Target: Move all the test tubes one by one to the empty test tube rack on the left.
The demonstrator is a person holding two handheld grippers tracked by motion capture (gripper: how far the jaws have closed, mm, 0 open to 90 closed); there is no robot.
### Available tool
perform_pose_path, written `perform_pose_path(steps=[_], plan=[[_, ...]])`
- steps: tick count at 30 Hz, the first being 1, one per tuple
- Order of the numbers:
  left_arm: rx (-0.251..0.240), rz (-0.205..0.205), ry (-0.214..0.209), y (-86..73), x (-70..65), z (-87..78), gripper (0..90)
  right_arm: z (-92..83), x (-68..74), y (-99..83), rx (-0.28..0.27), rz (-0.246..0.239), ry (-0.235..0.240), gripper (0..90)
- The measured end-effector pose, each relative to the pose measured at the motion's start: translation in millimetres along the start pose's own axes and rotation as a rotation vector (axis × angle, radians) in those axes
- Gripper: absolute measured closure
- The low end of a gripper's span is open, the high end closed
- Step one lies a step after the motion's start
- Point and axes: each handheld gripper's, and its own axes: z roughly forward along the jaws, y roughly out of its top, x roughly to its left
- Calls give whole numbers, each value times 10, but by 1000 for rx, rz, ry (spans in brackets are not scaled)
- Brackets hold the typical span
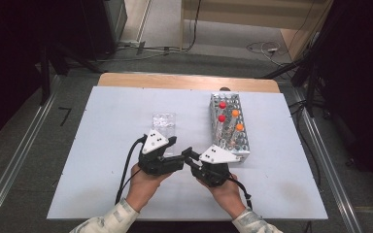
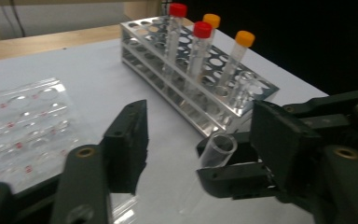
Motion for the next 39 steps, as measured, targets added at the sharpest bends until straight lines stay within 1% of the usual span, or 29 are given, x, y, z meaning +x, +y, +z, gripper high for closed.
perform_pose_path(steps=[1, 2, 3, 4, 6, 8, 9, 12, 13, 14, 16, 19, 22, 27, 29, 30, 31, 33, 34, 39], plan=[[0, 0, 0, 0, 0, 0, 457, 0, 5, 0, -4, -4, -2, 731], [9, 10, -21, 13, -21, 16, 503, -2, 4, 1, -6, -6, -3, 731], [9, 10, -21, 13, -21, 16, 529, -7, 3, 3, -6, -4, -4, 731], [25, 8, -40, 13, -27, 39, 548, -14, 2, 5, -6, 0, -5, 731], [46, 18, -35, 2, -30, 57, 560, -21, 0, 9, -10, -3, -8, 731], [50, 20, -36, -5, -35, 65, 580, -25, 7, 12, -13, -8, -11, 731], [62, 34, -26, -13, -42, 73, 599, -26, 14, 13, -12, -9, -13, 731], [62, 45, -22, -19, -45, 76, 660, -21, 25, 12, -13, -20, -17, 731], [64, 53, -17, -22, -43, 77, 660, -21, 25, 12, -13, -20, -17, 731], [72, 59, -21, -24, -38, 76, 693, -19, 34, 11, -11, -23, -20, 731], [77, 57, -26, -28, -45, 82, 699, -16, 42, 10, -11, -26, -25, 731], [80, 61, -32, -28, -50, 82, 736, -18, 43, 9, -13, -28, -31, 731], [81, 70, -22, -30, -53, 82, 748, -19, 44, 6, -10, -29, -33, 731], [76, 70, -28, -22, -32, 76, 764, -24, 41, 6, -14, -25, -32, 725], [73, 69, -25, -19, -27, 73, 765, -29, 34, 7, -16, -21, -29, 682], [73, 68, -21, -16, -16, 72, 765, -29, 34, 7, -16, -21, -29, 682], [69, 62, -23, -13, -3, 71, 766, -38, 17, 9, -16, -17, -20, 610], [62, 51, -16, 21, 50, 48, 766, -52, -5, 13, -15, -14, -14, 554], [62, 51, -16, 21, 50, 48, 766, -63, -17, 16, -14, -9, -11, 528], [29, 31, -5, 144, 126, -15, 766, -121, -64, 27, -26, 9, -10, 497]])
